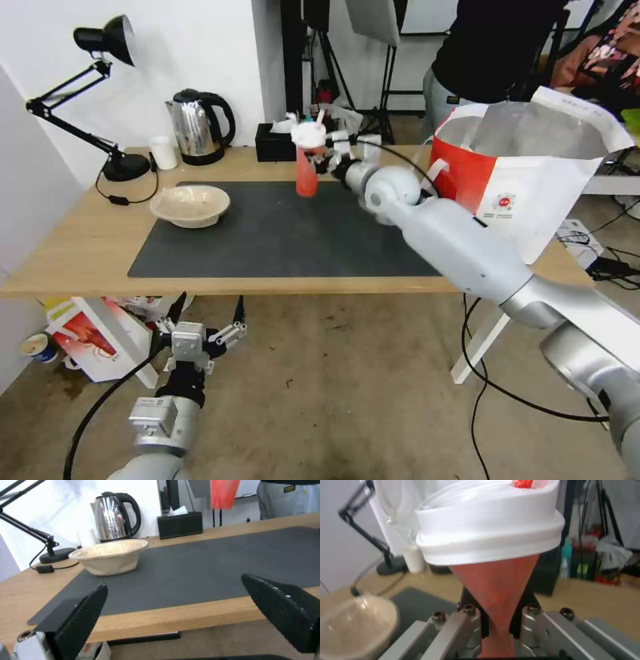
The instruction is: Pick up the trash from the table and place it into the takeout bag.
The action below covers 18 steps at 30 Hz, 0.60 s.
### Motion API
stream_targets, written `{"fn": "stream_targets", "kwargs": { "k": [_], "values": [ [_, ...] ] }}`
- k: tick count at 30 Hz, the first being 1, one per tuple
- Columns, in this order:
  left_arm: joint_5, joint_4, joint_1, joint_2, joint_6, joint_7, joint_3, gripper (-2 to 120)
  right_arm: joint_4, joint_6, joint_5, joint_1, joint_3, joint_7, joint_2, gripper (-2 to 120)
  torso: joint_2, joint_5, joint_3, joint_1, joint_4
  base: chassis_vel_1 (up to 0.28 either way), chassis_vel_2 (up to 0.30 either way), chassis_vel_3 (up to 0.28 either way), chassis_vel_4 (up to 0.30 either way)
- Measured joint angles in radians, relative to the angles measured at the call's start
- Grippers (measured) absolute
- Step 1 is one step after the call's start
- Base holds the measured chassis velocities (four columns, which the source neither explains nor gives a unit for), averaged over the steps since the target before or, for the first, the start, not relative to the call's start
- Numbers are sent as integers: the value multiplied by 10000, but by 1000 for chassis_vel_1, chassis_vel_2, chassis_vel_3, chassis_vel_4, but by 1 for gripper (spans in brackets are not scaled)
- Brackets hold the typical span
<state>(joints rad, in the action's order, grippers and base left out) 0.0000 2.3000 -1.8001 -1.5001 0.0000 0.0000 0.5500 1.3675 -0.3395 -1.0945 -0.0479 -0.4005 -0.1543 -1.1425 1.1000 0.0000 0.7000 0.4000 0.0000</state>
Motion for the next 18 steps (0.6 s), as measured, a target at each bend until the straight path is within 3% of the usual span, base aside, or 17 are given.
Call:
{"fn": "stream_targets", "kwargs": {
  "k": [18],
  "values": [
    [0, 0, 0, 0, 0, 0, 0, 100, 1542, -586, -784, 978, 423, -704, 1761, 7, -1, 1, 0, -1, 0, 0, 0, 0, 0]
  ]
}}
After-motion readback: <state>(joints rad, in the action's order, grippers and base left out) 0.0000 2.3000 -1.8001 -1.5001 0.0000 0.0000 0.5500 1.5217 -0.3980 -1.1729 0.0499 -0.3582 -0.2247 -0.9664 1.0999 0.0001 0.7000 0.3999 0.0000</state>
